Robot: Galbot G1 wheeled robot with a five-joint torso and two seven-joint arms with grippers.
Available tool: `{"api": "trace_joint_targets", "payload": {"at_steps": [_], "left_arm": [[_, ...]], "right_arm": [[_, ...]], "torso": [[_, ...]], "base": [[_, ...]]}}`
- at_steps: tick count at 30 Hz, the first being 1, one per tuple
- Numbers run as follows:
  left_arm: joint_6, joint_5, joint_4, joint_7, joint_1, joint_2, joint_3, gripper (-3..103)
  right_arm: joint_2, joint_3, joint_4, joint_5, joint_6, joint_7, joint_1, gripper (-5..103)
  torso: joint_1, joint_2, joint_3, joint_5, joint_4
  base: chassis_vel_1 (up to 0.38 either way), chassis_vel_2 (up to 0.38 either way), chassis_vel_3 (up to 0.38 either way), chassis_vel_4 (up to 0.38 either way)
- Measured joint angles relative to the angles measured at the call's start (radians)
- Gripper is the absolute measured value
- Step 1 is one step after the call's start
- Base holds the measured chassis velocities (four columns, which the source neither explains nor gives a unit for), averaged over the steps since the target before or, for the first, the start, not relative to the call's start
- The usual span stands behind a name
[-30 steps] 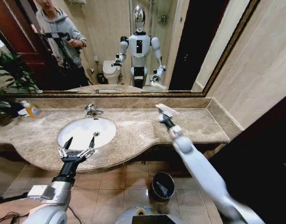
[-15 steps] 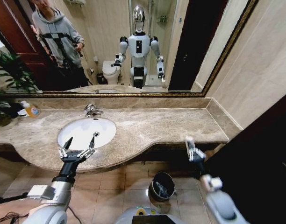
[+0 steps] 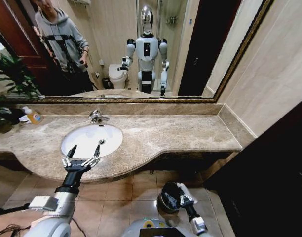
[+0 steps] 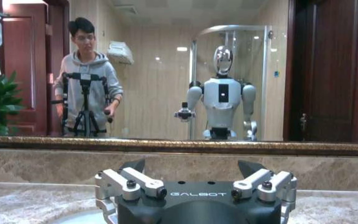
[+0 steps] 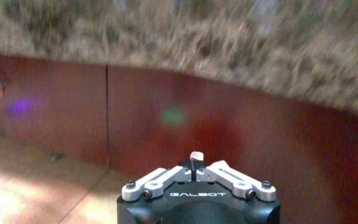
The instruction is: Pick up the trash from the sink and place it in the trash bin.
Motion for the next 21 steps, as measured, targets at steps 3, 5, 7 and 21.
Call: {"api": "trace_joint_targets", "payload": {"at_steps": [3,5,7,21], "left_arm": [[0.000,0.000,0.000,0.000,0.000,0.000,0.000,100],[0.000,0.000,0.000,0.000,0.000,0.000,0.000,100],[0.000,0.000,0.000,0.000,0.000,0.000,0.000,100],[0.000,0.000,0.000,0.000,0.000,0.000,0.000,100]], "right_arm": [[0.022,-0.007,-0.095,-0.014,-0.013,-0.013,0.049,0],[0.043,-0.006,-0.181,-0.027,-0.016,-0.015,0.091,0],[0.053,-0.004,-0.217,-0.038,-0.017,-0.014,0.108,0],[0.108,0.002,-0.307,-0.088,-0.029,-0.011,0.184,0]], "torso": [[0.000,0.000,0.000,0.0004,-0.0002],[0.000,0.000,0.000,0.0003,-0.0001],[0.000,0.000,0.000,0.0003,-0.0002],[0.000,0.000,0.000,0.0003,-0.0002]], "base": [[0.000,0.000,0.000,0.000],[0.000,0.000,0.000,0.000],[0.000,0.000,0.000,0.000],[0.000,0.000,0.000,0.000]]}}
